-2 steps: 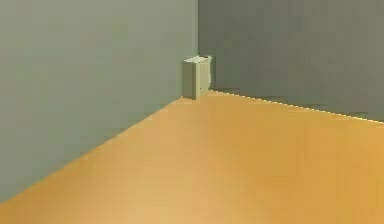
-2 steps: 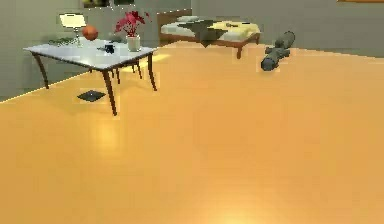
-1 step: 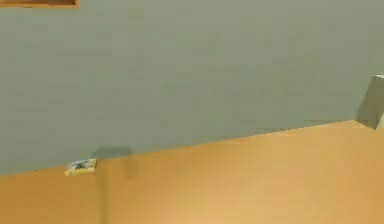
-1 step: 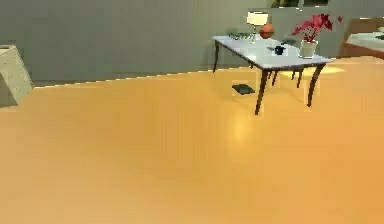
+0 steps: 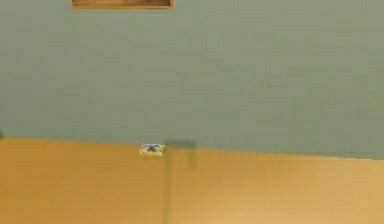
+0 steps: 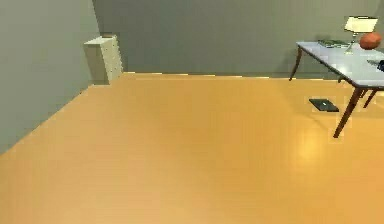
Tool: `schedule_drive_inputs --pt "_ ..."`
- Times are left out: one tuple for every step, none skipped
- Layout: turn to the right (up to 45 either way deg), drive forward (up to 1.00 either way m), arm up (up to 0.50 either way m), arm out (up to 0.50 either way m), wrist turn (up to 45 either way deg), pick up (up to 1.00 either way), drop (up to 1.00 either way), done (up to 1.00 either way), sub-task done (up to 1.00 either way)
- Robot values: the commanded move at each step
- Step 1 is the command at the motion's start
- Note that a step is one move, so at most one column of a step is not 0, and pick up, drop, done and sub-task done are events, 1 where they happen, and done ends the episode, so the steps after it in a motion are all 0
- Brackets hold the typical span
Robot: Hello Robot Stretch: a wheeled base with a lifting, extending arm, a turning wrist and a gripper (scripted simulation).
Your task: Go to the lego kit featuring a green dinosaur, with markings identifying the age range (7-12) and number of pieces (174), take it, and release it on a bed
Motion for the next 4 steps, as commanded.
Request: schedule_drive_inputs --pt "0.0 1.00 0.00 0.00 0.0 0.00 0.00 0.00 0.00" --pt "-6.0 0.00 0.00 0.00 0.0 0.00 0.00 0.00 0.00" --pt "0.0 0.20 0.00 0.00 0.0 0.00 0.00 0.00 0.00" --pt "-45.0 0.00 0.00 0.00 0.0 0.00 0.00 0.00 0.00"
